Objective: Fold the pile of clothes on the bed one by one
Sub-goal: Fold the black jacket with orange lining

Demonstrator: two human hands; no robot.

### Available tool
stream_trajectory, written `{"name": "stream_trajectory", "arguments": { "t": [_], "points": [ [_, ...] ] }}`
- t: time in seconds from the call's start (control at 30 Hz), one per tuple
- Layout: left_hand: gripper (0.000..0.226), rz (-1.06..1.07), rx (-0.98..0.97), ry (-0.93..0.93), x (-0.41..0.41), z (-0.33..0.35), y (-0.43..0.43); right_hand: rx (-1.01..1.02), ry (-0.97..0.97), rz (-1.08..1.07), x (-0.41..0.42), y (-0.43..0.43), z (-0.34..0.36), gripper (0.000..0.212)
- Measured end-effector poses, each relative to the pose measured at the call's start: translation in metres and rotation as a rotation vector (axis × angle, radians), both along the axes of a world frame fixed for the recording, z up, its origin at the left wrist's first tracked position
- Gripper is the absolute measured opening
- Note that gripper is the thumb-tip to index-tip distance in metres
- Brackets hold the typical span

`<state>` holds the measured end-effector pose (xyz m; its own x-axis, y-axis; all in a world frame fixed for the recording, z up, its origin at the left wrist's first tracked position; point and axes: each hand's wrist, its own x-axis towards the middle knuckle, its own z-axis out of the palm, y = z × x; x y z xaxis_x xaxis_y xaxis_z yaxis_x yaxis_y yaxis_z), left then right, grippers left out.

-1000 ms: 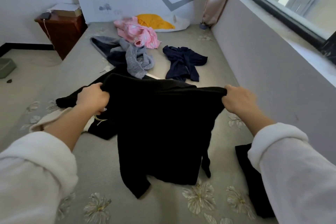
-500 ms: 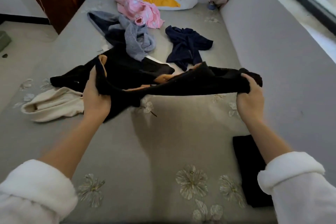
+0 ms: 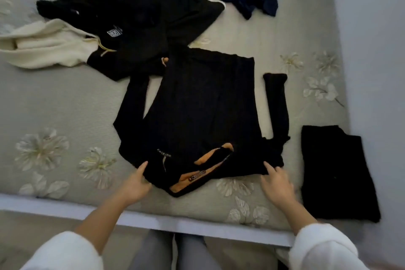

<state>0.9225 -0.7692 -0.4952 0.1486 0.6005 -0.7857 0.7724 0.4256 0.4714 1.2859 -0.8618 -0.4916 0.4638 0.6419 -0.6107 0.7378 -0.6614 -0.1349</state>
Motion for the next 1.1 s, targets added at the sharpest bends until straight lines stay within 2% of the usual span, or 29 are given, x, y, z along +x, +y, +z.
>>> {"name": "stream_trajectory", "arguments": {
  "t": [0.07,0.1,0.17,0.23,0.3,0.37,0.43,0.47,0.53,0.6,0.67,0.73,0.8,0.87,0.9,0.97,1.1],
  "points": [
    [0.062,0.035,-0.080,0.057,0.004,-0.018,-0.019,-0.089,0.014,-0.012,-0.008,-0.019,-0.021,0.053],
    [0.057,0.038,-0.045,0.122,0.005,-0.024,-0.025,-0.079,-0.006,-0.040,-0.013,-0.025,-0.027,0.051],
    [0.045,0.062,0.119,0.225,0.008,-0.028,-0.029,0.048,-0.055,-0.104,-0.027,-0.025,-0.031,0.046],
    [0.039,0.058,0.302,0.226,0.015,-0.032,-0.028,0.215,-0.055,-0.096,-0.042,-0.010,-0.031,0.044],
    [0.041,0.013,0.399,0.215,0.026,-0.039,-0.024,0.289,-0.012,-0.046,-0.055,0.013,-0.035,0.052],
    [0.050,0.043,0.382,0.231,0.037,-0.047,-0.022,0.259,0.065,-0.057,-0.068,0.035,-0.041,0.065],
    [0.064,0.192,0.279,0.257,0.043,-0.057,-0.021,0.164,0.098,-0.124,-0.077,0.050,-0.051,0.071],
    [0.070,0.267,0.228,0.270,0.045,-0.063,-0.022,0.117,0.083,-0.144,-0.081,0.053,-0.055,0.067],
    [0.072,0.303,0.175,0.287,0.044,-0.069,-0.022,0.057,0.019,-0.109,-0.083,0.053,-0.061,0.042],
    [0.059,0.234,0.216,0.256,0.040,-0.070,-0.022,0.031,-0.026,0.009,-0.081,0.045,-0.060,0.028],
    [0.053,0.107,0.327,0.198,0.034,-0.066,-0.023,0.057,-0.041,0.144,-0.076,0.029,-0.056,0.033],
    [0.058,-0.056,0.433,0.163,0.026,-0.061,-0.023,0.062,-0.032,0.255,-0.071,0.008,-0.051,0.035],
    [0.061,-0.215,0.460,0.168,0.019,-0.057,-0.026,-0.084,0.055,0.356,-0.070,-0.012,-0.048,0.029],
    [0.059,-0.379,0.369,0.197,0.014,-0.056,-0.033,-0.329,0.198,0.404,-0.072,-0.021,-0.048,0.029],
    [0.057,-0.432,0.292,0.210,0.013,-0.057,-0.036,-0.407,0.257,0.387,-0.072,-0.021,-0.048,0.035],
    [0.052,-0.428,0.221,0.228,0.014,-0.057,-0.035,-0.346,0.326,0.236,-0.073,-0.010,-0.049,0.042],
    [0.047,-0.287,0.408,0.230,0.038,-0.055,0.007,-0.037,0.346,-0.027,-0.063,0.046,-0.044,0.034]
  ]
}}
